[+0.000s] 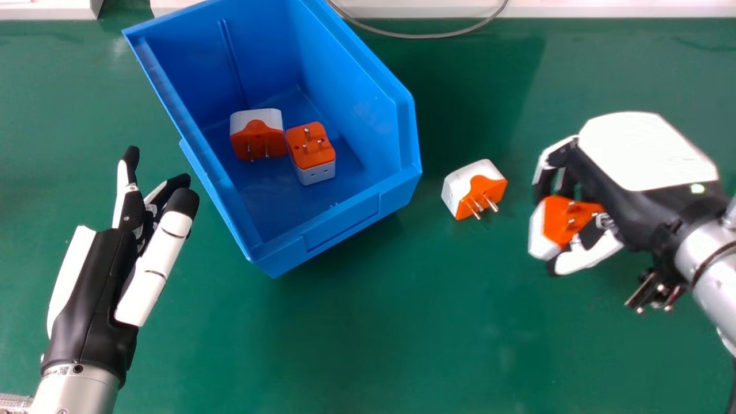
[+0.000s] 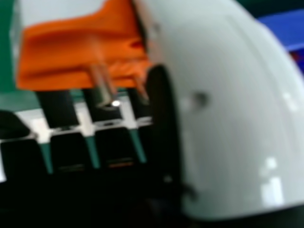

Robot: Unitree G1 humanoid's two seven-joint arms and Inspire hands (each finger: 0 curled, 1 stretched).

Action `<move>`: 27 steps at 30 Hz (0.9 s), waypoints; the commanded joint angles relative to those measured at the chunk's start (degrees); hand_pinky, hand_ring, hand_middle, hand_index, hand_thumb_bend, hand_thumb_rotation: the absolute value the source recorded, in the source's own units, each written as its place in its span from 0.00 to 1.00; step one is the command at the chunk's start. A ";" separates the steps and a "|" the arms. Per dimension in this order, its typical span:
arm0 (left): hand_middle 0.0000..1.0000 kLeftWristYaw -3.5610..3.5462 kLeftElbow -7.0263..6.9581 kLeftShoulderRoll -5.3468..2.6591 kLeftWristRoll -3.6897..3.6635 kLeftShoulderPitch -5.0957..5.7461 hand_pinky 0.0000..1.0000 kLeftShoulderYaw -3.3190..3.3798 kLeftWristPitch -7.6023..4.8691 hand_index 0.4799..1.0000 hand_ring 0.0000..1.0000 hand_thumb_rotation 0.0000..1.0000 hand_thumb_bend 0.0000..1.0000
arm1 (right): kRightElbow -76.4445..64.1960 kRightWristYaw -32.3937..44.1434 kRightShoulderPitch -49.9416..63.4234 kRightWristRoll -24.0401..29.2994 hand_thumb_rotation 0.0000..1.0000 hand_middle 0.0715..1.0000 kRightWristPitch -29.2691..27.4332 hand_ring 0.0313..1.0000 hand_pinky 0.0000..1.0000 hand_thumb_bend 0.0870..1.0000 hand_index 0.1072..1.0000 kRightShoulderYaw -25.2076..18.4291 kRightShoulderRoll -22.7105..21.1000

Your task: Pick all objects and put in blue box

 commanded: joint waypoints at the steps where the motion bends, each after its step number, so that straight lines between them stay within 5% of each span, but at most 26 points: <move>1: 0.92 0.30 -0.66 0.50 0.47 -0.27 0.84 0.12 -0.03 0.80 0.90 0.92 0.66 | -6.59 1.99 -0.04 1.14 0.00 0.43 0.22 0.40 0.23 0.46 0.44 -2.96 0.41; 9: 0.91 1.00 -0.54 -0.01 1.59 -0.82 0.84 -0.77 0.67 0.80 0.89 0.92 0.67 | -12.32 4.56 -5.44 4.04 0.00 0.46 -2.23 0.38 0.26 0.46 0.45 -1.37 6.64; 15: 0.91 1.26 -0.87 -0.44 2.02 -1.00 0.83 -1.13 1.24 0.80 0.89 0.92 0.68 | -9.13 3.83 -12.37 2.63 0.00 0.44 -4.03 0.34 0.15 0.45 0.46 3.80 13.26; 17: 0.91 1.31 -0.85 -0.53 2.08 -1.09 0.83 -1.20 1.43 0.80 0.89 0.92 0.69 | -6.85 2.90 -14.73 1.62 0.00 0.43 -5.14 0.19 0.10 0.47 0.44 5.59 15.31; 27: 0.90 1.74 -1.91 -0.75 2.14 -0.73 0.84 -1.77 2.46 0.80 0.89 0.92 0.69 | 8.34 -5.64 -24.19 -1.71 0.00 0.43 -11.24 0.08 0.05 0.47 0.42 12.18 25.38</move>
